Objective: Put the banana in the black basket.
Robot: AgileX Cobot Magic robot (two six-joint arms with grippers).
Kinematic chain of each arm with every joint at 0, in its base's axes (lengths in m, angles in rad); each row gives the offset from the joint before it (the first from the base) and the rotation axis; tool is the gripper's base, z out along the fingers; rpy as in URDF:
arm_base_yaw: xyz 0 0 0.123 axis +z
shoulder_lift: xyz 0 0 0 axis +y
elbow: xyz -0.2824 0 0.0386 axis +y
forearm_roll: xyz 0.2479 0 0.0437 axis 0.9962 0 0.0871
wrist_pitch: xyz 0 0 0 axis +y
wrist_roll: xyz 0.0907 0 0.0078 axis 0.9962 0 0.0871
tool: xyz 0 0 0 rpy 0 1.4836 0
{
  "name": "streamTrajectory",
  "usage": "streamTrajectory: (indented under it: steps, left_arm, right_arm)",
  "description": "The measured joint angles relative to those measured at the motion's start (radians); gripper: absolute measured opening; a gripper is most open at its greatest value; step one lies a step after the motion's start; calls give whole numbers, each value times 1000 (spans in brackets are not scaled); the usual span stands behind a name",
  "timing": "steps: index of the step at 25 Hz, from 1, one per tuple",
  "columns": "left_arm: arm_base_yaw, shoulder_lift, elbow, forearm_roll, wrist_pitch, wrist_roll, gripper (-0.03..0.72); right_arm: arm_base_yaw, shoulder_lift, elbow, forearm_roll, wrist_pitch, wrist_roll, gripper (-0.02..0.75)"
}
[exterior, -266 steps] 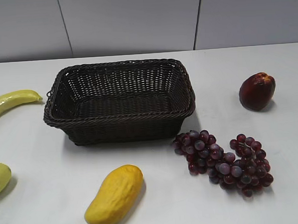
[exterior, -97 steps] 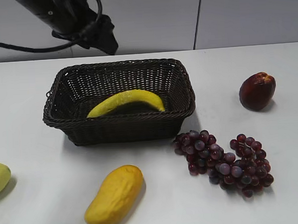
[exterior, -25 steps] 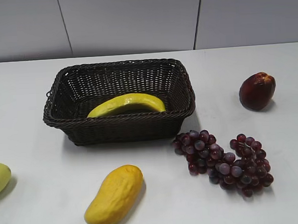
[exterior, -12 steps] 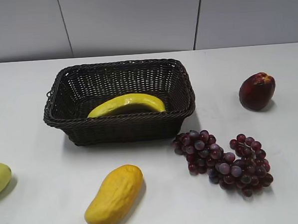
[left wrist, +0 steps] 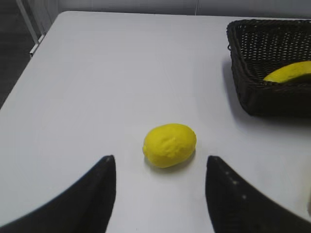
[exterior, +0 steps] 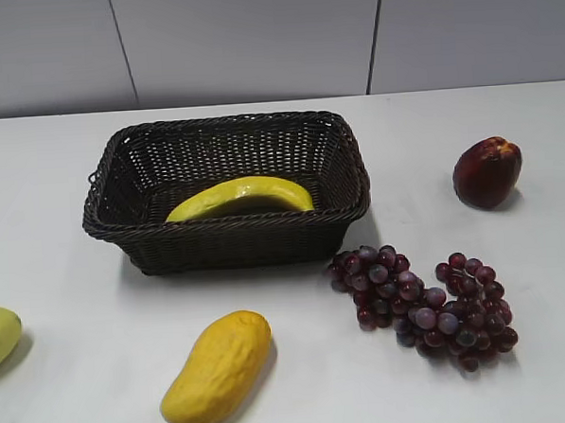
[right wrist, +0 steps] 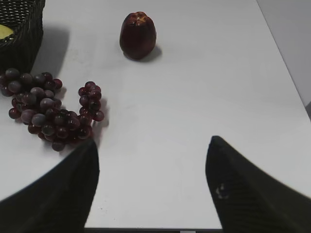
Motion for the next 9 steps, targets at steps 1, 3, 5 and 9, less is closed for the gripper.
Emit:
streamTrajectory:
  steps: [1, 3, 5, 9]
  left_arm:
    - [0, -5, 0, 0, -1, 0, 579]
    - [0, -6, 0, -2, 0, 0, 579]
    - [0, -6, 0, -2, -1, 0, 579]
    - [0, -6, 0, -2, -1, 0, 579]
  right_arm:
    - [0, 0, 0, 0, 0, 0, 551]
    - [0, 0, 0, 0, 0, 0, 551]
    - [0, 0, 0, 0, 0, 0, 551]
    - [0, 0, 0, 0, 0, 0, 551]
